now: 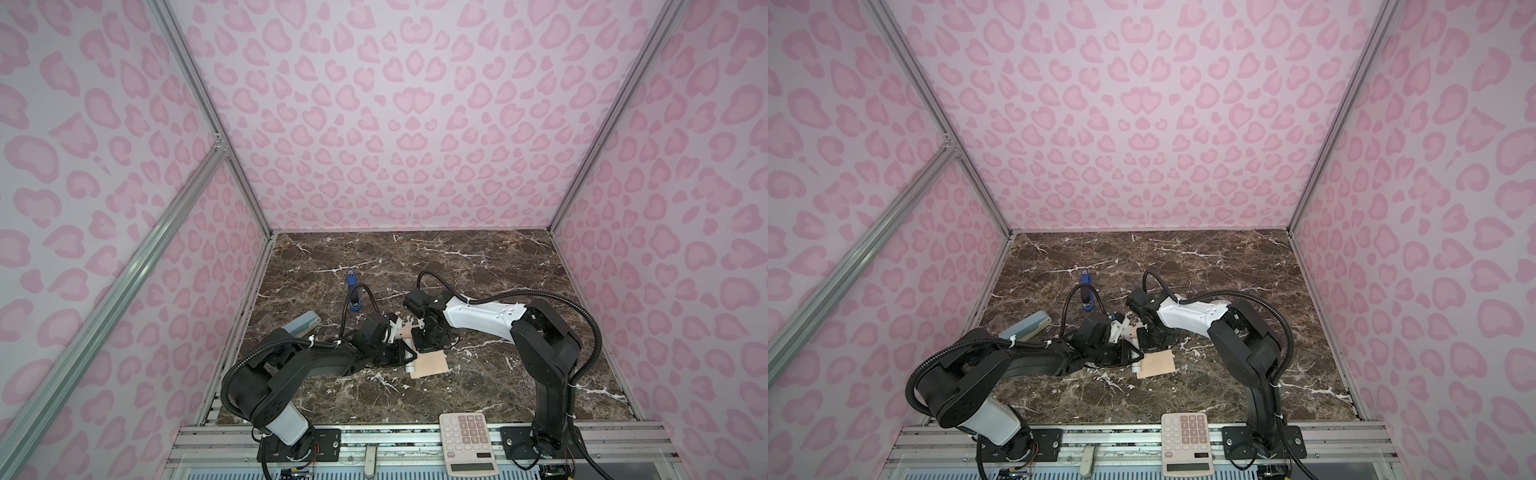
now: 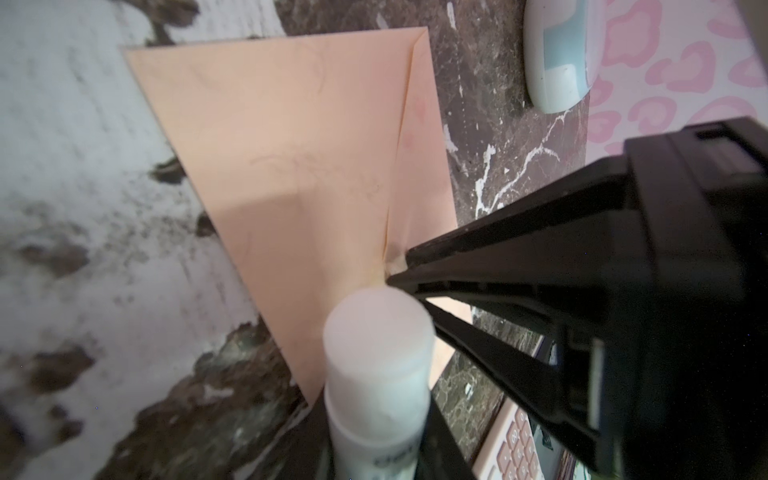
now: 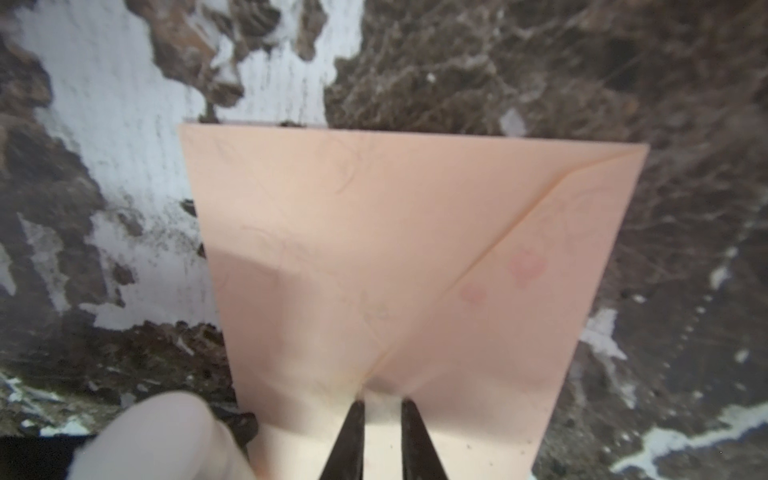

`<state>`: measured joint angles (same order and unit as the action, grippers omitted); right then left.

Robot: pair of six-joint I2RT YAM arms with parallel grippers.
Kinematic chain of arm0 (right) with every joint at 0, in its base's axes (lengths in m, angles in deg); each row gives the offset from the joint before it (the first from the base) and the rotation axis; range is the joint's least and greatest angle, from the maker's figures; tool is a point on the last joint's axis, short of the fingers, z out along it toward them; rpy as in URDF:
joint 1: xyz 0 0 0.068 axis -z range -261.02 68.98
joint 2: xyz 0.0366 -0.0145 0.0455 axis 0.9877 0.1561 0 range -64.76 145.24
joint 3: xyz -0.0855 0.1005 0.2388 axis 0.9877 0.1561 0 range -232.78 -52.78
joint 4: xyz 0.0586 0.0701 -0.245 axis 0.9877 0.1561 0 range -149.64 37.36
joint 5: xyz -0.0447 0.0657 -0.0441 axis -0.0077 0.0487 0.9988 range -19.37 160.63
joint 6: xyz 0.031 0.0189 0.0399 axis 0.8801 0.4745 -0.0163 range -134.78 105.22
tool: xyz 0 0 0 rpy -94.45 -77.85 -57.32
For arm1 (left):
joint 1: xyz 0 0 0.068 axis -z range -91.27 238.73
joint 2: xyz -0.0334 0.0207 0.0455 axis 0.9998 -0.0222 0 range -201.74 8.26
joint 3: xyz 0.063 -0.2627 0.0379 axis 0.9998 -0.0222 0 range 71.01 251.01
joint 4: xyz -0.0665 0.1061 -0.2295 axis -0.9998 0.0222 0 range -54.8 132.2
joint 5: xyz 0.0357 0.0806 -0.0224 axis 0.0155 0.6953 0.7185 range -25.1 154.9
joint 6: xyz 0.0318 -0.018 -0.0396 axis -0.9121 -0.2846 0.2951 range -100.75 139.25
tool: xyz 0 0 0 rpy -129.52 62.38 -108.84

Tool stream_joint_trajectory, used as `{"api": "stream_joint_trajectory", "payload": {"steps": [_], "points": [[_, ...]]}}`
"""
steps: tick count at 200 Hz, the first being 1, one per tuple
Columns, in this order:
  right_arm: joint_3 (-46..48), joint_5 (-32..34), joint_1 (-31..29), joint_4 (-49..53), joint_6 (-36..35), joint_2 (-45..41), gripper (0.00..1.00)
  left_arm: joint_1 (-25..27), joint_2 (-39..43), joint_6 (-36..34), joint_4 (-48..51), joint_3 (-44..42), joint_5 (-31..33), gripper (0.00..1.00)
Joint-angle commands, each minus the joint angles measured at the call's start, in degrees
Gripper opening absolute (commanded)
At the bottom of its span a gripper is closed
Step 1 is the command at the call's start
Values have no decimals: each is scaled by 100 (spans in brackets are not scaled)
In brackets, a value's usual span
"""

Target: Place the letter into the envelope and seal it

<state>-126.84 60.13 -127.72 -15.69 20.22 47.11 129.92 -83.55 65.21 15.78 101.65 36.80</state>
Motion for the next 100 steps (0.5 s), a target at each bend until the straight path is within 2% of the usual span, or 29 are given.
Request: {"api": "stream_joint_trajectory", "payload": {"steps": [1,55,100], "points": [[83,197,-6,51,15,102,22,-6,-12,-34,-167,0,-39,4],[-55,304,7,323,-118,-369,35,-6,-5,-65,-77,22,-35,4],[-22,177,92,445,-174,-830,40,-5,13,-81,-10,32,4,4]]}}
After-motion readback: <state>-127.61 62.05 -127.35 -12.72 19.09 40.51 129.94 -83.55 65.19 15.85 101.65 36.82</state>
